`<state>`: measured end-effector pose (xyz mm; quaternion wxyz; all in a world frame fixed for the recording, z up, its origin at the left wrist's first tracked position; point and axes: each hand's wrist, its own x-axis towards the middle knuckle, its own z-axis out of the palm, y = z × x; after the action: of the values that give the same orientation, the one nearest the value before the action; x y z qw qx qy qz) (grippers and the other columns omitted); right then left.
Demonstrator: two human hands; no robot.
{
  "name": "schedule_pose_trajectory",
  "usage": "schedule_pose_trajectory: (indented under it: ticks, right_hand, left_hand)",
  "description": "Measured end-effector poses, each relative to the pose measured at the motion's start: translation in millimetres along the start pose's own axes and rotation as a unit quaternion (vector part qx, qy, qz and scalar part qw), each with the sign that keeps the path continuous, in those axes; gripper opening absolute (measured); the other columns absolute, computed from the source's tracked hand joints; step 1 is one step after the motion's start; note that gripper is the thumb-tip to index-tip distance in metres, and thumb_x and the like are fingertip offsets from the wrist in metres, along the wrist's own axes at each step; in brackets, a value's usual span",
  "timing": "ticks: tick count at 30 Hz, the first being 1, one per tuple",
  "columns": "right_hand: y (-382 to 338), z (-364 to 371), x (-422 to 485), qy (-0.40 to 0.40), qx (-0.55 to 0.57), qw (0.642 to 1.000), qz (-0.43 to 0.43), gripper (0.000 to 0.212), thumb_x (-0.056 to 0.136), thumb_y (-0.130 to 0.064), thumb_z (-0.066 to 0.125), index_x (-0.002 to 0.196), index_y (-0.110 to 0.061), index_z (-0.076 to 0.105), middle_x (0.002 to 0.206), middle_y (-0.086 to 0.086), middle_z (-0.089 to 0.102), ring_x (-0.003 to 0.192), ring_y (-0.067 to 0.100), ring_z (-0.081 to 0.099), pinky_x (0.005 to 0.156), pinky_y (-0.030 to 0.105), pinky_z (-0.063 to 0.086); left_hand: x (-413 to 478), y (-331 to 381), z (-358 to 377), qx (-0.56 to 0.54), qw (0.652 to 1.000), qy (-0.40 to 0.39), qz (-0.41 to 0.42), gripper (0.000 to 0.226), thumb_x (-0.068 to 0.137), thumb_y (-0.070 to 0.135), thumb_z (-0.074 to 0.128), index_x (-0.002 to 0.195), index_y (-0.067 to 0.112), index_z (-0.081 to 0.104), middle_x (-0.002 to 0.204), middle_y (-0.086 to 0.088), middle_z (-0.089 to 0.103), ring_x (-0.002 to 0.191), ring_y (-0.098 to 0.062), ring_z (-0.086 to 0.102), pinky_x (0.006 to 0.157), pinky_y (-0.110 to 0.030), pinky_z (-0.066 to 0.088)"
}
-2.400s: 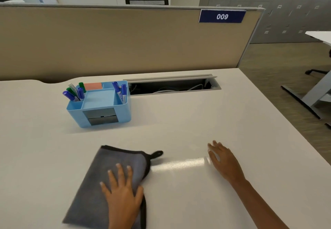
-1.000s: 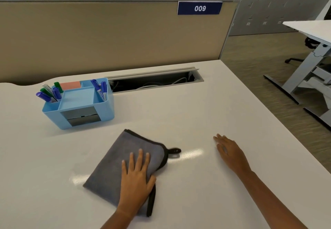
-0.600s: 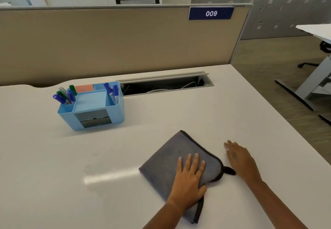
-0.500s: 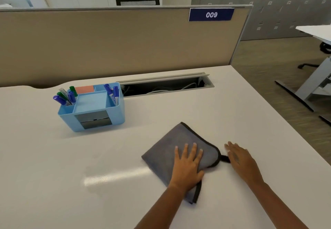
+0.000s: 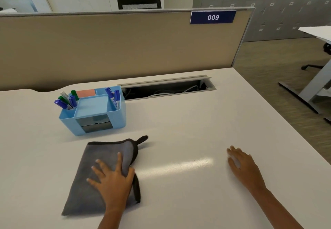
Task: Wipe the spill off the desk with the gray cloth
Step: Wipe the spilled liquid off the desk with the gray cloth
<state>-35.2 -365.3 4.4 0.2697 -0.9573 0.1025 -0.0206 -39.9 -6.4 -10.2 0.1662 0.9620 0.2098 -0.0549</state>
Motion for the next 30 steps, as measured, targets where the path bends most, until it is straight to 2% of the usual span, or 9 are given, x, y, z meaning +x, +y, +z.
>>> schedule_pose_trajectory:
  ticks: [3, 5, 7, 10, 14, 18, 21, 25, 30]
  right_hand:
    - [1, 1, 0, -0.003, -0.005, 1.000, -0.001, 0.037, 0.092, -0.013, 0.053, 0.129, -0.013, 0.052, 0.142, 0.003, 0.047, 0.137, 0.019, 0.036, 0.115, 0.040, 0.019]
    - [1, 1, 0, -0.005, -0.004, 1.000, 0.000, 0.038, 0.091, -0.014, 0.053, 0.130, -0.013, 0.052, 0.142, 0.003, 0.047, 0.137, 0.019, 0.035, 0.116, 0.040, 0.018]
    - [1, 2, 0, -0.004, -0.002, 1.000, 0.003, 0.039, 0.091, -0.015, 0.054, 0.130, -0.014, 0.051, 0.143, 0.003, 0.046, 0.138, 0.020, 0.034, 0.116, 0.040, 0.017]
    - [1, 2, 0, -0.001, 0.009, 1.000, 0.009, 0.041, 0.090, -0.016, 0.055, 0.131, -0.014, 0.050, 0.143, 0.004, 0.045, 0.138, 0.019, 0.033, 0.117, 0.041, 0.016]
    - [0, 4, 0, 0.006, 0.008, 1.000, 0.015, 0.041, 0.089, -0.016, 0.057, 0.130, -0.013, 0.051, 0.143, 0.005, 0.045, 0.138, 0.021, 0.034, 0.117, 0.043, 0.015]
    - [-1, 5, 0, 0.006, 0.008, 1.000, 0.016, 0.041, 0.089, -0.015, 0.058, 0.130, -0.012, 0.051, 0.143, 0.006, 0.046, 0.137, 0.022, 0.035, 0.117, 0.043, 0.015]
    - [0, 4, 1, -0.001, 0.004, 1.000, 0.015, 0.042, 0.090, -0.016, 0.056, 0.131, -0.013, 0.049, 0.144, 0.004, 0.044, 0.138, 0.021, 0.033, 0.117, 0.042, 0.015]
    - [1, 3, 0, -0.002, 0.004, 1.000, 0.009, 0.042, 0.090, -0.016, 0.056, 0.132, -0.014, 0.049, 0.145, 0.003, 0.043, 0.139, 0.019, 0.032, 0.117, 0.042, 0.015]
    - [2, 5, 0, 0.003, 0.007, 1.000, 0.012, 0.042, 0.089, -0.015, 0.057, 0.131, -0.013, 0.050, 0.144, 0.004, 0.044, 0.138, 0.020, 0.033, 0.117, 0.042, 0.014]
  left_hand:
    - [8, 6, -1, -0.026, 0.996, 0.069, -0.053, 0.093, 0.065, 0.067, 0.025, 0.140, 0.014, 0.034, 0.141, -0.043, 0.025, 0.131, -0.060, 0.021, 0.101, -0.075, 0.011]
    - [14, 17, -1, -0.047, 0.994, 0.060, -0.073, 0.082, 0.076, 0.062, 0.037, 0.143, 0.015, 0.028, 0.146, -0.041, 0.015, 0.136, -0.055, 0.011, 0.106, -0.071, 0.005]
    - [20, 29, 0, -0.059, 0.994, 0.067, -0.056, 0.068, 0.085, 0.043, 0.051, 0.142, 0.014, 0.031, 0.146, -0.042, 0.013, 0.137, -0.054, 0.009, 0.107, -0.068, 0.004]
    - [25, 55, 7, -0.058, 0.996, 0.069, -0.024, 0.057, 0.085, 0.032, 0.052, 0.136, 0.011, 0.041, 0.140, -0.046, 0.022, 0.133, -0.057, 0.020, 0.106, -0.069, 0.010]
    - [3, 102, 29, 0.024, 0.991, 0.050, 0.119, 0.060, 0.061, 0.039, 0.050, 0.113, 0.013, 0.066, 0.114, -0.044, 0.056, 0.106, -0.055, 0.056, 0.093, -0.064, 0.035]
    - [-30, 134, 38, 0.100, 0.949, -0.037, 0.296, 0.059, 0.065, 0.048, 0.039, 0.118, 0.025, 0.053, 0.116, -0.024, 0.066, 0.106, -0.036, 0.065, 0.096, -0.051, 0.028]
    - [-13, 123, 28, 0.143, 0.924, -0.054, 0.352, 0.058, 0.065, 0.053, 0.037, 0.114, 0.033, 0.062, 0.117, -0.011, 0.068, 0.103, -0.025, 0.068, 0.085, -0.046, 0.053]
    - [27, 85, 10, 0.141, 0.958, -0.037, 0.248, 0.066, 0.062, 0.053, 0.037, 0.111, 0.020, 0.067, 0.116, -0.016, 0.068, 0.102, -0.038, 0.066, 0.077, -0.063, 0.049]
    - [18, 27, -1, 0.043, 0.993, 0.025, 0.104, 0.082, 0.072, 0.056, 0.020, 0.135, 0.009, 0.044, 0.143, -0.027, 0.040, 0.132, -0.052, 0.032, 0.102, -0.072, 0.018]
